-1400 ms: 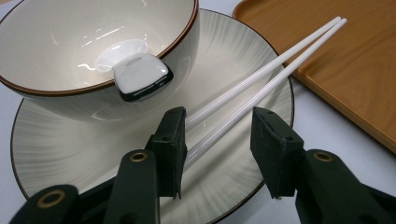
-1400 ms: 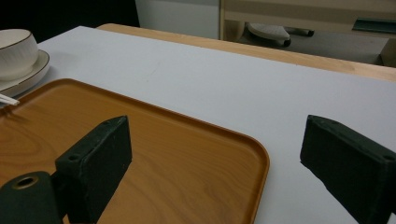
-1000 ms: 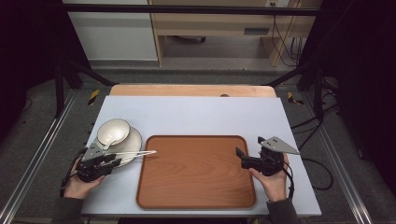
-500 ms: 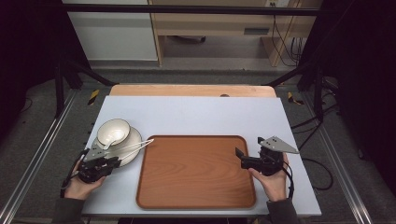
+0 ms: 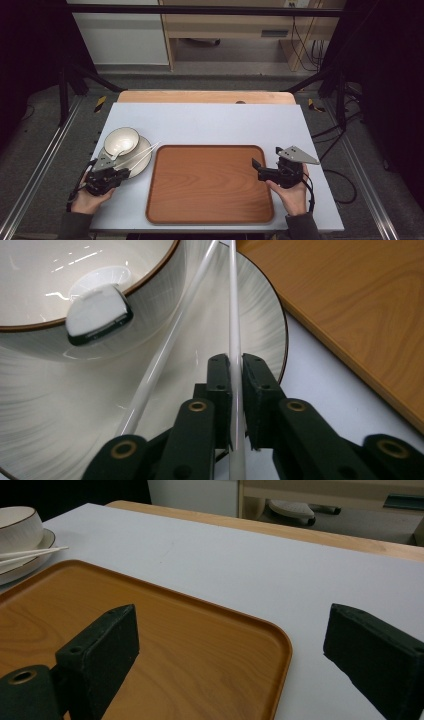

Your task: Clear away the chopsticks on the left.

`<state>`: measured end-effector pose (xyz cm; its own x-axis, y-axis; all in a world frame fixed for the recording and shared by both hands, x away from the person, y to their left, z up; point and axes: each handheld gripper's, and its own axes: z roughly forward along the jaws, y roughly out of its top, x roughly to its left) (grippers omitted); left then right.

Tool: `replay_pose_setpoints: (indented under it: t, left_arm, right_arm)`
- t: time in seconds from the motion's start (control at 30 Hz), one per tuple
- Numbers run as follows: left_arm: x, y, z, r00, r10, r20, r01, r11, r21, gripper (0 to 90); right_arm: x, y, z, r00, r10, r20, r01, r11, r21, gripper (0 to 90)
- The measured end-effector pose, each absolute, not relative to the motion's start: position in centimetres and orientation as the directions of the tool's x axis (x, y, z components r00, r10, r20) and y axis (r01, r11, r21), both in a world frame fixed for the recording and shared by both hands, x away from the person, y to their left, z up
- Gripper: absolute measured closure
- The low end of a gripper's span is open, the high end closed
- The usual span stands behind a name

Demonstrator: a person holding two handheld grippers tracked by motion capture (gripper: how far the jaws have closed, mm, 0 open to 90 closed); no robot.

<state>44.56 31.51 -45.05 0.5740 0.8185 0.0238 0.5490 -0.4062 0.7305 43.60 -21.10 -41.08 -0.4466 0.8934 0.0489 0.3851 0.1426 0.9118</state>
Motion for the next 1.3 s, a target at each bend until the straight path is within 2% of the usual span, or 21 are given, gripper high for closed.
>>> replay_pose_setpoints:
  t: [0.2, 0.5, 0.87, 1.3]
  left_arm:
    - [45.5, 30.9, -45.2, 0.540, 0.842, -0.006, 0.591, -0.374, 0.715, 77.6]
    - [45.5, 30.6, -45.1, 0.530, 0.847, -0.035, 0.616, -0.356, 0.703, 84.1]
    - [44.4, 30.0, -43.1, 0.513, 0.857, -0.042, 0.592, -0.318, 0.741, 84.5]
    - [41.9, 26.5, -40.3, 0.497, 0.866, -0.055, 0.518, -0.245, 0.820, 84.6]
  right_arm:
    - [43.5, -21.1, -41.0, -0.447, 0.893, 0.053, 0.386, 0.139, 0.912, 7.6]
    - [43.6, -21.2, -41.0, -0.447, 0.893, 0.053, 0.386, 0.140, 0.912, 7.5]
    - [43.5, -21.4, -40.9, -0.443, 0.895, 0.054, 0.383, 0.134, 0.914, 7.5]
    - [43.3, -21.6, -40.5, -0.439, 0.897, 0.054, 0.370, 0.126, 0.921, 7.4]
